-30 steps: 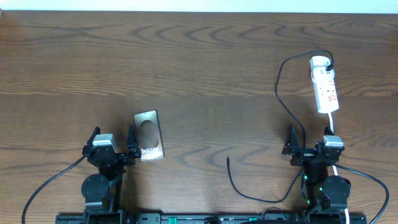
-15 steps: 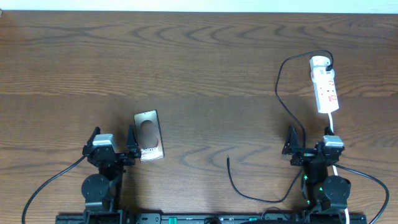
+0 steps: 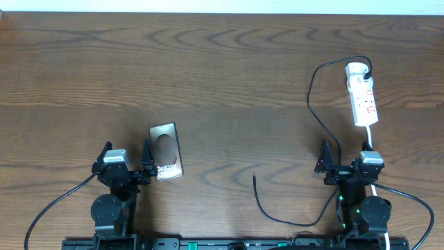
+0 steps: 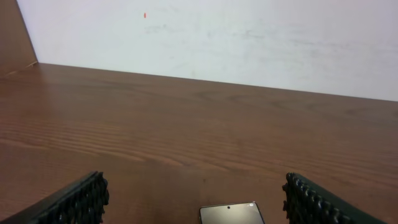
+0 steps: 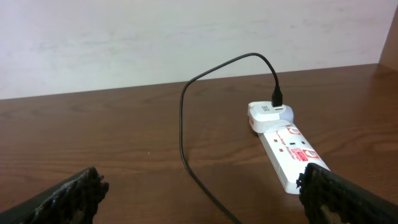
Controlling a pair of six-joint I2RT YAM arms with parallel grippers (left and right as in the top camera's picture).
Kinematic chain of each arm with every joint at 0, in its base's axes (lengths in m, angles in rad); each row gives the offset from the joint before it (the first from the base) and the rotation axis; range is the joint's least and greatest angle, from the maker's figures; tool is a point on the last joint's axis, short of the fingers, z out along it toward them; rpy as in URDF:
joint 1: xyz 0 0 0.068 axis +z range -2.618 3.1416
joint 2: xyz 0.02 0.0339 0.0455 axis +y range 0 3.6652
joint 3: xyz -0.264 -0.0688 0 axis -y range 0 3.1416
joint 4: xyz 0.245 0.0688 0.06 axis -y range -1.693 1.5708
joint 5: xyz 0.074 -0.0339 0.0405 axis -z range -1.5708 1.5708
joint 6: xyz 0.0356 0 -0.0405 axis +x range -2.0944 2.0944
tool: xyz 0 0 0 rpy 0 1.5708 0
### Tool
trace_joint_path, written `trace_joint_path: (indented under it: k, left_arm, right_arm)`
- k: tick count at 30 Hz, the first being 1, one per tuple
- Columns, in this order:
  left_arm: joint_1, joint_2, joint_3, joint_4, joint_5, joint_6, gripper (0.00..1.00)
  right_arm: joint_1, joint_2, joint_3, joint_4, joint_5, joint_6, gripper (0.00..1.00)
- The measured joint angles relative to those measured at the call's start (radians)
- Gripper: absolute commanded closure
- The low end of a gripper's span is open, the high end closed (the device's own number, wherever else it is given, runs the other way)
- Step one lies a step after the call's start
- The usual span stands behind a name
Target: Plug charger to phone and switch on socket
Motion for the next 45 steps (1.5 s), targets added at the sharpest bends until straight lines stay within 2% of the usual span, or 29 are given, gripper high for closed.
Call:
trace_joint_path:
  k: [45]
  left_arm:
    - [0.000,0.009,0.023,-0.025,0.020,0.000,0.11]
  right_arm:
    - [0.000,0.000,0.000,0.000,0.000,0.000,0.01]
